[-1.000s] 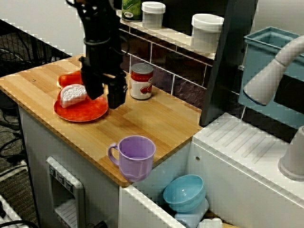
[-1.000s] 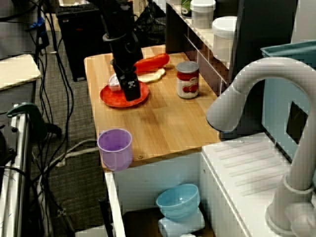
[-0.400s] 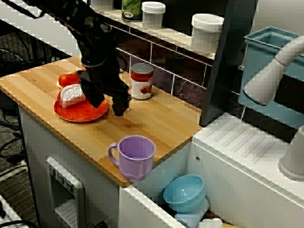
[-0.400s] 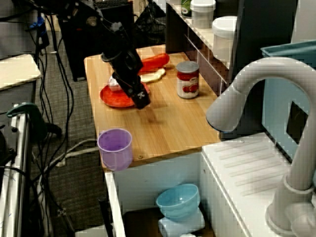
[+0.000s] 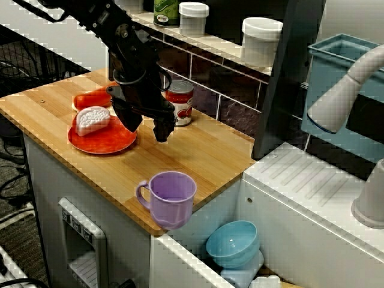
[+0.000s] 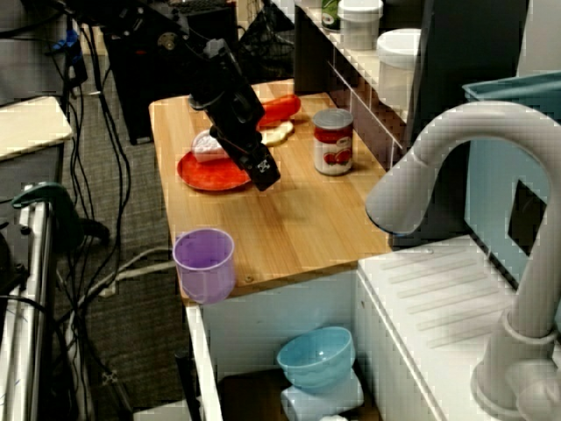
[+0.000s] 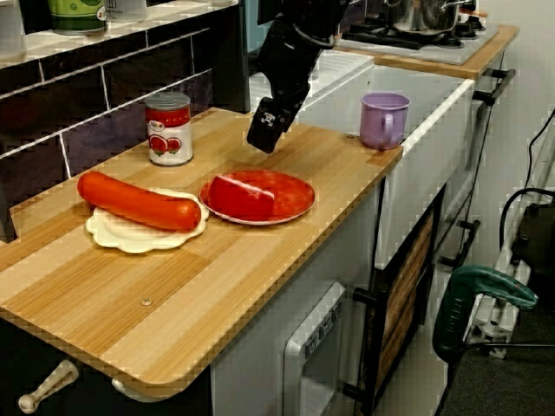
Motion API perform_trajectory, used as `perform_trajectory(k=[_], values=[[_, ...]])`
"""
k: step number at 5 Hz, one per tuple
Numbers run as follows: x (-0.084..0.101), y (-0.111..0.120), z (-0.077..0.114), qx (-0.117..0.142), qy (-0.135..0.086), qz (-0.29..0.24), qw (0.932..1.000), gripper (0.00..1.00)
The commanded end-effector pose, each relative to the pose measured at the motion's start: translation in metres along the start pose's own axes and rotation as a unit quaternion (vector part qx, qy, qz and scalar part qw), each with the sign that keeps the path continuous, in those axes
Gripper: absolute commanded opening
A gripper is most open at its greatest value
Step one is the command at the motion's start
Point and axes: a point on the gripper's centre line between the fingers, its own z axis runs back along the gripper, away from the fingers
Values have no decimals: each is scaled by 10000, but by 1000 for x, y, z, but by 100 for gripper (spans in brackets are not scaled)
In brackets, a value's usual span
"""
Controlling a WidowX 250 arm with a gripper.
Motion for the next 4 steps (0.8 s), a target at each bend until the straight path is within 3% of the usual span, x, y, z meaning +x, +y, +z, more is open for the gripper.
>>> perform_trajectory(k=[1, 2, 4], values=[[23, 14, 16, -43, -763, 102, 9970, 100], [27, 17, 12, -54, -1112, 256, 9934, 100], [25, 11, -11, 61, -1279, 323, 9912, 100]])
